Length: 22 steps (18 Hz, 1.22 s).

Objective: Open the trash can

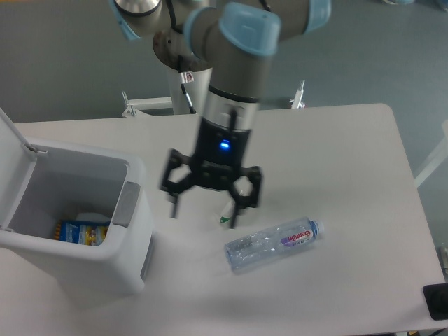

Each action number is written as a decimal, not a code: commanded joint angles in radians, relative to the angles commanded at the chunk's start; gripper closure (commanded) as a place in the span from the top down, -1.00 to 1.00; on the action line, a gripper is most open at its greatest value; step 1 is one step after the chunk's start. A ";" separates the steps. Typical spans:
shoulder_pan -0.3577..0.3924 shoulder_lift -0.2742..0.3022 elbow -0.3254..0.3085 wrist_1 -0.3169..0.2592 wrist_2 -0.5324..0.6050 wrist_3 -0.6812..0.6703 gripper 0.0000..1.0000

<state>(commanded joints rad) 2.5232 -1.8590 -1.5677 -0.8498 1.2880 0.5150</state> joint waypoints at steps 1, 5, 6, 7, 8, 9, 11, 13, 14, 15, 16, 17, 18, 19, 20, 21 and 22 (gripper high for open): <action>0.031 -0.014 -0.005 -0.003 0.052 0.049 1.00; 0.132 -0.037 -0.006 -0.008 0.090 0.259 1.00; 0.138 -0.039 -0.006 -0.009 0.099 0.298 1.00; 0.141 -0.039 -0.006 -0.012 0.120 0.321 1.00; 0.144 -0.042 -0.005 -0.018 0.151 0.333 1.00; 0.146 -0.046 -0.005 -0.018 0.172 0.342 1.00; 0.154 -0.063 0.001 -0.018 0.183 0.416 1.00; 0.183 -0.068 -0.005 -0.020 0.183 0.544 1.00; 0.190 -0.066 -0.009 -0.026 0.185 0.601 1.00; 0.195 -0.063 -0.014 -0.040 0.185 0.643 1.00; 0.204 -0.062 -0.017 -0.052 0.185 0.667 1.00; 0.207 -0.062 -0.028 -0.058 0.186 0.680 1.00; 0.209 -0.062 -0.049 -0.055 0.189 0.688 1.00; 0.210 -0.058 -0.064 -0.052 0.209 0.706 1.00; 0.207 -0.054 -0.075 -0.054 0.241 0.721 1.00; 0.206 -0.049 -0.078 -0.055 0.275 0.726 1.00; 0.204 -0.049 -0.078 -0.057 0.289 0.726 1.00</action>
<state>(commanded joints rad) 2.7274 -1.9083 -1.6460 -0.9066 1.5768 1.2410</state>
